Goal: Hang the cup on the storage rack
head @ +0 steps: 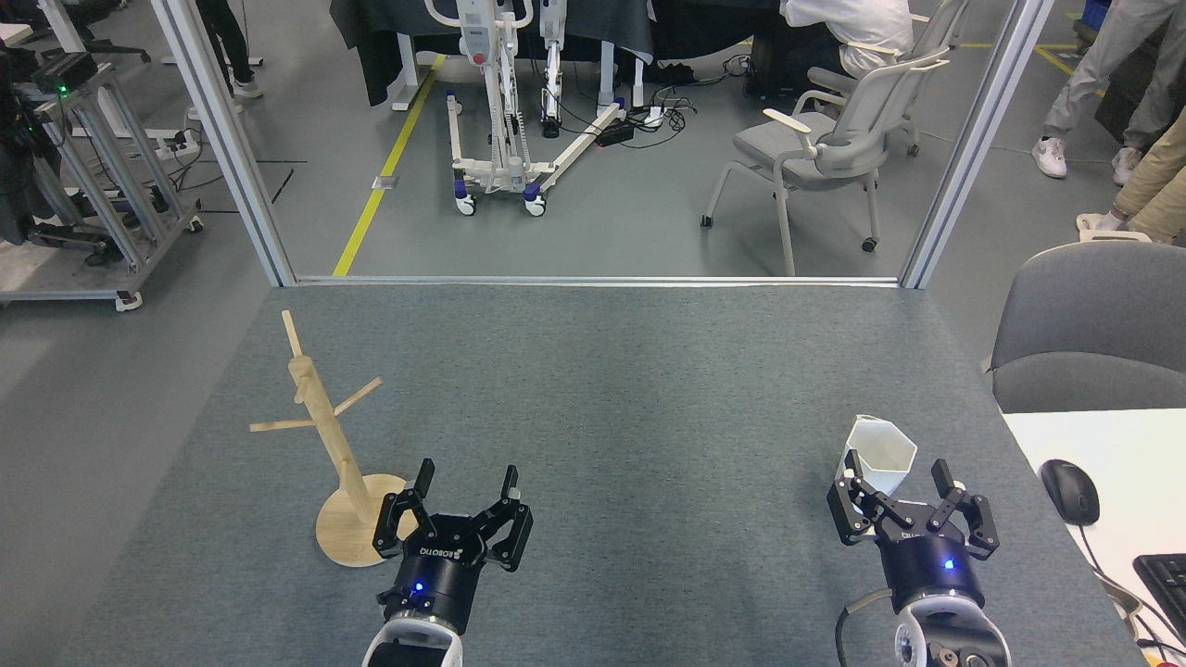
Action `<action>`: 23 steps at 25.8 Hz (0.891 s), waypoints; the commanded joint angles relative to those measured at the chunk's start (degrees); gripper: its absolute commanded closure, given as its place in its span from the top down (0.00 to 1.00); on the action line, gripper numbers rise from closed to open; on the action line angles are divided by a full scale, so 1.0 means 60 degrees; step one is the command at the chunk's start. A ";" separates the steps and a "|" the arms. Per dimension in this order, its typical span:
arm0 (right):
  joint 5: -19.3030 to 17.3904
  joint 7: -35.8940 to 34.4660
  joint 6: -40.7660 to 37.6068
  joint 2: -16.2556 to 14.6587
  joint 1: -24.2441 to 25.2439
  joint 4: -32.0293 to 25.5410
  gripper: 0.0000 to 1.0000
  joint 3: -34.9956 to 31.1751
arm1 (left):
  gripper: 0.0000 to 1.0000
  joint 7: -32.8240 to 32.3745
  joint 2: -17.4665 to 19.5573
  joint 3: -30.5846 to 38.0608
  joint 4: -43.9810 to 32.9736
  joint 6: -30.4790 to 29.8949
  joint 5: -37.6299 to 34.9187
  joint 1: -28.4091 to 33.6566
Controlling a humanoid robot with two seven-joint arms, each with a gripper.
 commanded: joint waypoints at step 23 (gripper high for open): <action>-0.0118 0.0656 -0.0323 -0.0546 -0.0014 0.1140 0.99 0.0385 | 1.00 -0.0050 -0.0188 -0.0116 -0.0187 -0.0094 -0.0044 -0.0052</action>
